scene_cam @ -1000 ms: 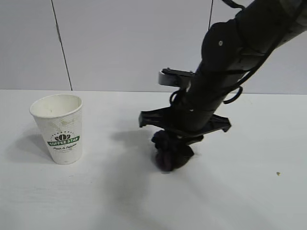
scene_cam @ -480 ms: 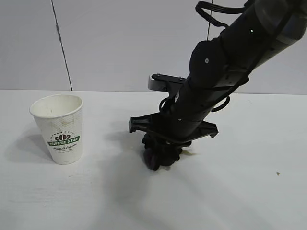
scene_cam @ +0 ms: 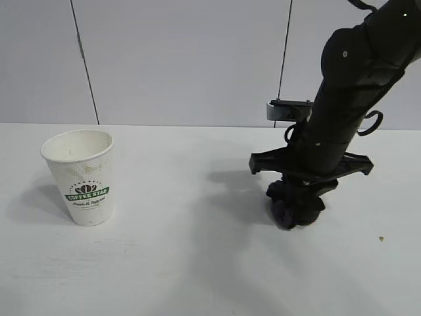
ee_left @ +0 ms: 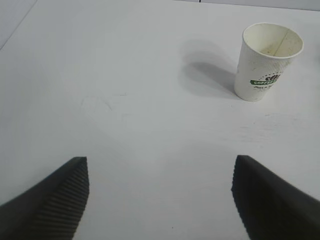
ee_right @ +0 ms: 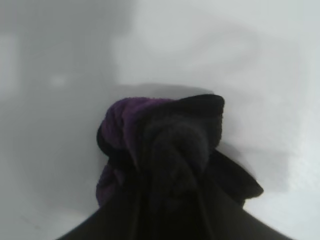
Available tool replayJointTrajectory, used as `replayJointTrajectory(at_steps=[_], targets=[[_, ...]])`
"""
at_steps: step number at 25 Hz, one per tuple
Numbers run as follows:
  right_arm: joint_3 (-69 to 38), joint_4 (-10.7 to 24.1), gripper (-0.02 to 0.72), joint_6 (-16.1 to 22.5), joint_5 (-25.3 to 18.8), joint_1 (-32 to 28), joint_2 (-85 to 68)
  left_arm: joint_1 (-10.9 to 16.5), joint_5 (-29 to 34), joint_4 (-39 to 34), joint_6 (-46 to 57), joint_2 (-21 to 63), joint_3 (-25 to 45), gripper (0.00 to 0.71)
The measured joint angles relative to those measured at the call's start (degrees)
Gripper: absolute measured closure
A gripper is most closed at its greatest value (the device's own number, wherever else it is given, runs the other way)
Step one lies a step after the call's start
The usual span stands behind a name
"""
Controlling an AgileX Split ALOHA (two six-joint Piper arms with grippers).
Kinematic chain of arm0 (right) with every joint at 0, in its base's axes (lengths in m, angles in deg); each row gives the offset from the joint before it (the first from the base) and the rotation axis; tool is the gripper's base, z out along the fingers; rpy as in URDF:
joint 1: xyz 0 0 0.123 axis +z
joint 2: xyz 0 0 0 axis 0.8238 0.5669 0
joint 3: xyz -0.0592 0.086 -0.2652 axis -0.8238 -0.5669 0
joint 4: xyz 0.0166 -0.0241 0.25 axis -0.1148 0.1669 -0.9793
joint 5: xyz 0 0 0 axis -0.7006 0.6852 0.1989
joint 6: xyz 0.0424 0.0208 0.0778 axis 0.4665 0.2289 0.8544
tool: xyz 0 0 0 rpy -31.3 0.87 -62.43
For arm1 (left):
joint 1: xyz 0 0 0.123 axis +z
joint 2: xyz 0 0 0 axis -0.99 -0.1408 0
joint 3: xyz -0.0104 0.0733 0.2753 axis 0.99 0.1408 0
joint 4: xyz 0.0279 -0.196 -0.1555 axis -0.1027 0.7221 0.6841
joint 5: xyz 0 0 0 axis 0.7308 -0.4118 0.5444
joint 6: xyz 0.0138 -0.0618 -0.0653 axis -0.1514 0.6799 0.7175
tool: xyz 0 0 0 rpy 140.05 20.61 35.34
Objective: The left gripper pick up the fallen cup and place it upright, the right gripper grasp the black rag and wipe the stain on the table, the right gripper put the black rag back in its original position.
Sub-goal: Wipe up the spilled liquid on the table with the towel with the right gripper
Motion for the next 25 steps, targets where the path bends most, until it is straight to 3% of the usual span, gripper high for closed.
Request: replayJointTrajectory(at_steps=[3, 8, 11, 14, 20, 25], targets=[[-0.1, -2.4, 0.567, -3.5, -3.6, 0.0, -0.5, 0.0, 0.0, 0.0, 0.0, 0.0, 0.0, 0.14], [-0.6, -12.9, 0.567, -13.5, -5.9, 2.7, -0.6, 0.0, 0.0, 0.0, 0.0, 0.0, 0.0, 0.14], [-0.8, -13.5, 0.567, -15.3, -6.6, 3.6, -0.6, 0.0, 0.0, 0.0, 0.0, 0.0, 0.0, 0.14], [-0.8, -9.9, 0.567, -13.7, -8.3, 3.1, -0.6, 0.0, 0.0, 0.0, 0.0, 0.0, 0.0, 0.14], [-0.6, 3.6, 0.567, -5.0, -13.9, -0.9, -1.2, 0.0, 0.0, 0.0, 0.0, 0.0, 0.0, 0.14], [-0.6, 9.7, 0.567, -1.3, -15.0, -6.7, -1.3, 0.0, 0.0, 0.0, 0.0, 0.0, 0.0, 0.14]])
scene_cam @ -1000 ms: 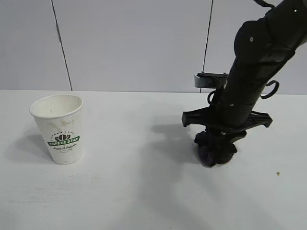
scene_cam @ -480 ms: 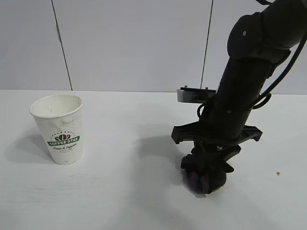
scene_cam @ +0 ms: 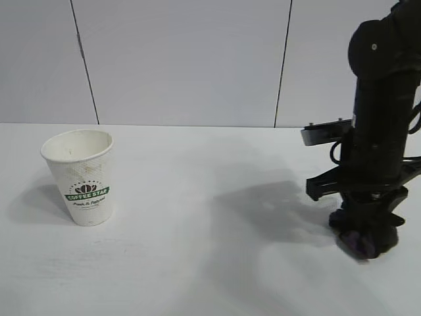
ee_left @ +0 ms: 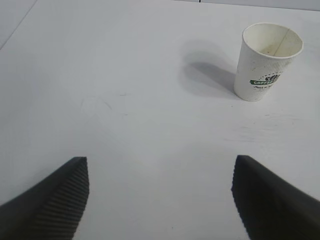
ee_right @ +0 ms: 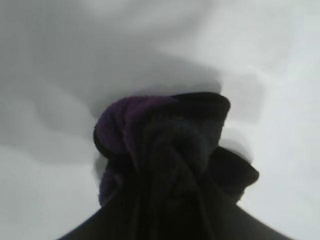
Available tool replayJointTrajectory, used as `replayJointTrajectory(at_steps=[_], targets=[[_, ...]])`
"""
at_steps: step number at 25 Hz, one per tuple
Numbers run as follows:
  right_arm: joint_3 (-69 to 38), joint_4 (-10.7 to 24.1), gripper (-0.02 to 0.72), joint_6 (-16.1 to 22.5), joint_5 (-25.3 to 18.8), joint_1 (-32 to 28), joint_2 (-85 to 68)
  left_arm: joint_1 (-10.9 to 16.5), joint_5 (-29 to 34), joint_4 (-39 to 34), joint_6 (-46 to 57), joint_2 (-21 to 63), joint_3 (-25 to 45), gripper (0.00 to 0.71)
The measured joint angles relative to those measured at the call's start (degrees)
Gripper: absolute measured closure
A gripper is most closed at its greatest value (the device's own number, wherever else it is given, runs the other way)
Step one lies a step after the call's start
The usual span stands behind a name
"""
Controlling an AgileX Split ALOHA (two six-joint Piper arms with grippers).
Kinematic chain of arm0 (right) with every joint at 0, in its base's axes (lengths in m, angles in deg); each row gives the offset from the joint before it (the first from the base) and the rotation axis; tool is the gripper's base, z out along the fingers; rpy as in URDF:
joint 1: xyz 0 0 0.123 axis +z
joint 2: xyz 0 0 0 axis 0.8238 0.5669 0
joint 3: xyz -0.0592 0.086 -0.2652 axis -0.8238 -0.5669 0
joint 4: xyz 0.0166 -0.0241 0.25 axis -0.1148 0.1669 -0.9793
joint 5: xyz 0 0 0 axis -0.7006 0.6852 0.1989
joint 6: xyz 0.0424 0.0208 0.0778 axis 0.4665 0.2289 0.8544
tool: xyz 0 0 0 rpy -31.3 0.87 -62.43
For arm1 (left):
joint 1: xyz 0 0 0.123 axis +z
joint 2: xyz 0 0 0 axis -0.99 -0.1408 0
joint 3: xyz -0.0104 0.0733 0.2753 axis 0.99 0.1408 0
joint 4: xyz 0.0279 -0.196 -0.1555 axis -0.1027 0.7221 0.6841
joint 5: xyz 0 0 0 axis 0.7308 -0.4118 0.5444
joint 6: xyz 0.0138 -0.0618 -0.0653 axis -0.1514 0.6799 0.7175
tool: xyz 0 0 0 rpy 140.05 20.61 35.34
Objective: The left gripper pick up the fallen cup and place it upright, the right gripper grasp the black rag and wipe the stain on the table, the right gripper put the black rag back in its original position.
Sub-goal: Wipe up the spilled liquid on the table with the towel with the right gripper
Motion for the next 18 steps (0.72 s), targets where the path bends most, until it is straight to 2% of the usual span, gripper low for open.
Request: replayJointTrajectory(at_steps=[6, 11, 14, 17, 18], targets=[[0.0, 0.6, 0.567, 1.2, 2.8, -6.9, 0.0, 0.0, 0.0, 0.0, 0.0, 0.0, 0.0, 0.14], [-0.1, -1.7, 0.567, 0.4, 6.8, -7.7, -0.1, 0.0, 0.0, 0.0, 0.0, 0.0, 0.0, 0.14], [-0.1, -7.6, 0.567, -3.8, 10.9, -5.3, -0.1, 0.0, 0.0, 0.0, 0.0, 0.0, 0.0, 0.14], [-0.2, -18.2, 0.567, -9.4, 14.8, -0.6, 0.2, 0.0, 0.0, 0.0, 0.0, 0.0, 0.0, 0.14], [-0.2, -20.8, 0.567, -10.9, 15.5, 1.4, 0.3, 0.0, 0.0, 0.0, 0.0, 0.0, 0.0, 0.14]])
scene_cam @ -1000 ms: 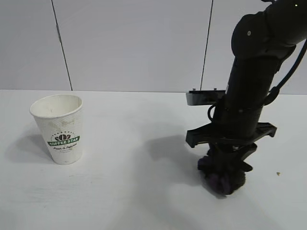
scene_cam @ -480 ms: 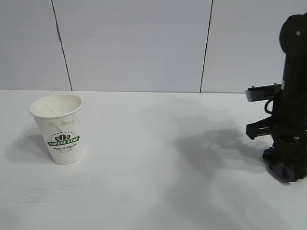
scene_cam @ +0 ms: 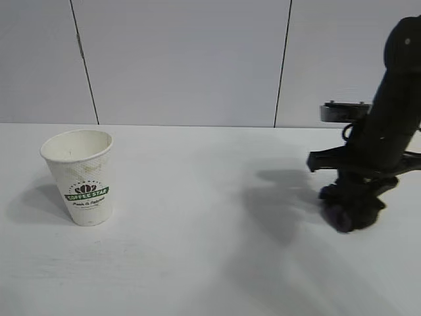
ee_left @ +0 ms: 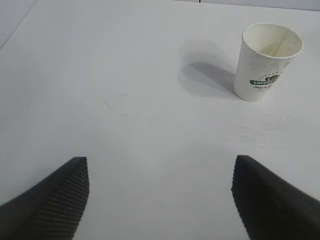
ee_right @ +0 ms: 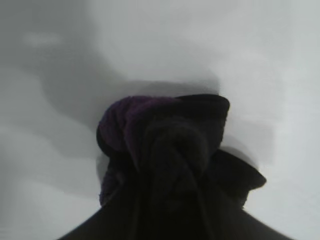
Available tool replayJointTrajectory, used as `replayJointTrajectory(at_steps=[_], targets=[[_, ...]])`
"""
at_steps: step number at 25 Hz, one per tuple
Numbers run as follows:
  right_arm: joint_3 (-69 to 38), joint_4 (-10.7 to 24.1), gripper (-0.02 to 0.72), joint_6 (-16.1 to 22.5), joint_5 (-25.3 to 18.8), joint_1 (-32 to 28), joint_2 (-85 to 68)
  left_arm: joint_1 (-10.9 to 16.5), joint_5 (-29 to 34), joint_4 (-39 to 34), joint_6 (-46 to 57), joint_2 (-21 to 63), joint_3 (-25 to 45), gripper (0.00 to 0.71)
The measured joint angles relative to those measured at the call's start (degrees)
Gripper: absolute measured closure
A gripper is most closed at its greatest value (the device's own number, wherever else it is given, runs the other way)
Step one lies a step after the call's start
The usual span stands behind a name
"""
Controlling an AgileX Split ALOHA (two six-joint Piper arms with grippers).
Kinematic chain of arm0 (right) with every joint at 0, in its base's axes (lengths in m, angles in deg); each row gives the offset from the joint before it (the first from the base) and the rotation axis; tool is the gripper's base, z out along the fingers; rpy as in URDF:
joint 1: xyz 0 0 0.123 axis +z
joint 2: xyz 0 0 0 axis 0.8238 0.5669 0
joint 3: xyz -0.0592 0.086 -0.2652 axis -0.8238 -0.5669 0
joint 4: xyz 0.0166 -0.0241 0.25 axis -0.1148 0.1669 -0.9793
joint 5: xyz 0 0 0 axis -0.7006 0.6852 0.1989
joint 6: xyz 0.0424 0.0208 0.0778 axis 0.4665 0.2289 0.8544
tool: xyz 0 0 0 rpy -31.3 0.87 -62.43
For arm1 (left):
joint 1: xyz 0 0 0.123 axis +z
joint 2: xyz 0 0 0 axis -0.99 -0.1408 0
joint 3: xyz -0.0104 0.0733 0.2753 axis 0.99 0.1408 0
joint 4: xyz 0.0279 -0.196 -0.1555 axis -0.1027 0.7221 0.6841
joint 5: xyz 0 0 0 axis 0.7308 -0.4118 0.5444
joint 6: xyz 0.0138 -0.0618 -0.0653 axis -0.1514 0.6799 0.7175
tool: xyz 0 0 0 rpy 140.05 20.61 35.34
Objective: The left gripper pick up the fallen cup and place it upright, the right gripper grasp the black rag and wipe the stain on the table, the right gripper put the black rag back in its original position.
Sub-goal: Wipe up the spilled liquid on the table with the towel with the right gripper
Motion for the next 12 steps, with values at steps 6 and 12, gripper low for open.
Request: replayJointTrajectory(at_steps=[6, 12], targets=[[-0.2, -5.9, 0.567, -3.6, 1.1, 9.0, 0.5, 0.0, 0.0, 0.0, 0.0, 0.0, 0.0, 0.14], [-0.2, -6.3, 0.566, -2.8, 1.1, 9.8, 0.3, 0.0, 0.0, 0.0, 0.0, 0.0, 0.0, 0.14]])
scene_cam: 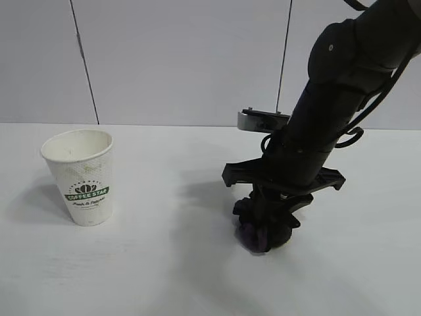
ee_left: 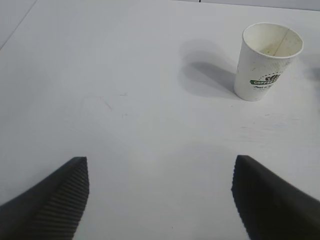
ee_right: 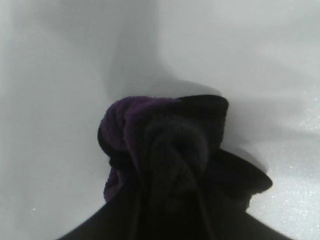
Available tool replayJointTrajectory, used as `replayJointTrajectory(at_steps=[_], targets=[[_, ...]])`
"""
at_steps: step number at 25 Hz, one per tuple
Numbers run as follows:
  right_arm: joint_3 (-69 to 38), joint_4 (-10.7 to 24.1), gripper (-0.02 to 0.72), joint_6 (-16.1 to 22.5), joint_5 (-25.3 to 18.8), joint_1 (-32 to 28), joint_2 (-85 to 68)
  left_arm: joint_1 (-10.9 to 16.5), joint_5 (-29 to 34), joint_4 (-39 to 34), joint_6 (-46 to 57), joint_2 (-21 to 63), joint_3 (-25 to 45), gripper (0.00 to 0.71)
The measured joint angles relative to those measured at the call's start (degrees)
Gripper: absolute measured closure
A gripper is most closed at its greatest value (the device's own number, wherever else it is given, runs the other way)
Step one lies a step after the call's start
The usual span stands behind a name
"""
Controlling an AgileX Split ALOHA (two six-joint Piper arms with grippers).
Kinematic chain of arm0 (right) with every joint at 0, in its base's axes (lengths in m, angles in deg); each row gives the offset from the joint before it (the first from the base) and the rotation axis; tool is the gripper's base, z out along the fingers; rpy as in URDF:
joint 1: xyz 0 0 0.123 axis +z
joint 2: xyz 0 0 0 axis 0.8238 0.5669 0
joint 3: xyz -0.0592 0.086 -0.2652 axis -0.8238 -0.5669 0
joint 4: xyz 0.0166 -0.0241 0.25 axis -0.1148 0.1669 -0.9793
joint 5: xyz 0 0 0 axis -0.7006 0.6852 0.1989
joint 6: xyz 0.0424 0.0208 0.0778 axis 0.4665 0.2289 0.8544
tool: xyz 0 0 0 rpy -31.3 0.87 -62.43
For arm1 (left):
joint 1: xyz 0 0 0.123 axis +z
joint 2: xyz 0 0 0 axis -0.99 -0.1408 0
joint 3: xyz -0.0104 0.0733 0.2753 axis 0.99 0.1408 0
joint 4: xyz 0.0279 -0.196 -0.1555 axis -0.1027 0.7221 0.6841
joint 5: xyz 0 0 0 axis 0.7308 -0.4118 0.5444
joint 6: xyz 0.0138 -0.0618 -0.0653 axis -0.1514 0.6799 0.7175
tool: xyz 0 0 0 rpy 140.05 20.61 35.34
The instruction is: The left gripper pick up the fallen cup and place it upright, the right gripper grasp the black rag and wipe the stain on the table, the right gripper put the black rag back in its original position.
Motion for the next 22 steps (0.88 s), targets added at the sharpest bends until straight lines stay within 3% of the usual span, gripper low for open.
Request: replayJointTrajectory(at_steps=[2, 5, 7, 14, 18, 22], targets=[[-0.1, 0.1, 0.498, 0.1, -0.1, 0.0, -0.7, 0.0, 0.0, 0.0, 0.0, 0.0, 0.0, 0.14], [-0.1, 0.1, 0.275, 0.1, -0.4, 0.0, -2.6, 0.0, 0.0, 0.0, 0.0, 0.0, 0.0, 0.14], [-0.1, 0.1, 0.176, 0.1, -0.8, 0.0, -3.7, 0.0, 0.0, 0.0, 0.0, 0.0, 0.0, 0.14], [2.7, 2.1, 0.124, 1.5, -3.1, -0.8, -6.7, 0.0, 0.0, 0.0, 0.0, 0.0, 0.0, 0.14], [6.3, 12.3, 0.149, 7.0, -5.1, -5.2, -8.9, 0.0, 0.0, 0.0, 0.0, 0.0, 0.0, 0.14], [9.1, 24.7, 0.164, 14.2, -11.7, -13.0, -9.8, 0.0, 0.0, 0.0, 0.0, 0.0, 0.0, 0.14]])
